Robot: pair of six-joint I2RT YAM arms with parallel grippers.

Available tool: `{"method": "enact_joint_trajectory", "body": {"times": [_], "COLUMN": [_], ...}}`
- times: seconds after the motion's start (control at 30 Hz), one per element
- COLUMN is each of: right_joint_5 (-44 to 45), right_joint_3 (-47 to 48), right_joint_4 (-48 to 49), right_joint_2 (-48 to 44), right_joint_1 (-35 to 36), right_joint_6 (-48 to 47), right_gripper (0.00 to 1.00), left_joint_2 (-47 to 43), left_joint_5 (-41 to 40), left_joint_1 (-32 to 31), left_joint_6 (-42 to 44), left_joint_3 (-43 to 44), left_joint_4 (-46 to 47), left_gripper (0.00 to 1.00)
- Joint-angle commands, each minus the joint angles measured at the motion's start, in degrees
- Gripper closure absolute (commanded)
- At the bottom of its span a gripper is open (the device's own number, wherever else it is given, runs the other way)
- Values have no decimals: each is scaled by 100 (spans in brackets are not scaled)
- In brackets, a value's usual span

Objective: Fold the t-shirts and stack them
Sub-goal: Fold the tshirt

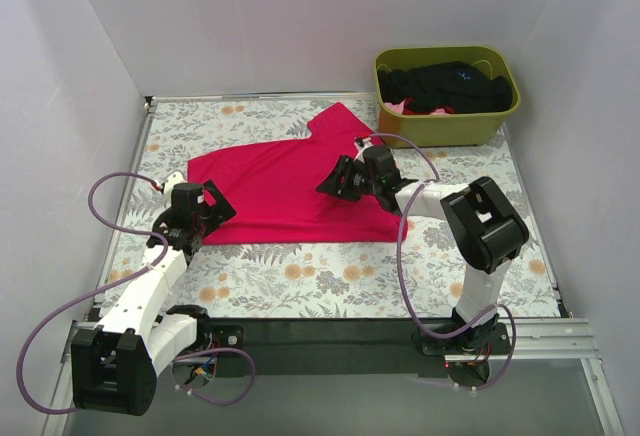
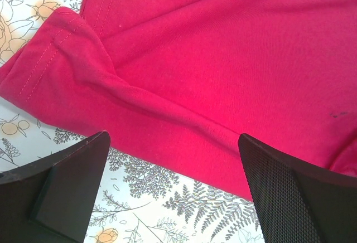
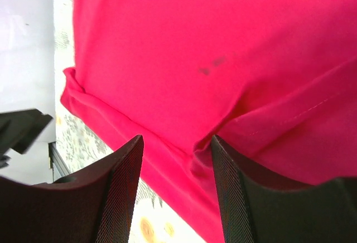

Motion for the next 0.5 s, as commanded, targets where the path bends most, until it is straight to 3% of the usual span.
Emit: {"method": "enact_joint_trajectory", "body": {"times": [0.0, 0.23, 0.37, 0.47], "right_joint_5": [-238, -695, -687, -651], "right_joint_3": [492, 1292, 1346, 802], "right_joint_4": [229, 71, -780, -1264], "right_joint_2": [319, 751, 147, -669], "right_joint_1": [21, -6, -146, -427], "right_joint_6": [-193, -719, -1598, -2116], "right_gripper": [50, 50, 50, 50], "left_joint_2": [-130, -95, -77, -33], "left_joint_5": [19, 10, -95, -401], "left_joint_1": [-29, -29, -29, -20], "left_joint_6": [26, 8, -114, -263], "left_joint_3": [62, 36, 53, 80], "left_joint_4": [119, 128, 84, -21], "left_gripper": [7, 7, 7, 7]}}
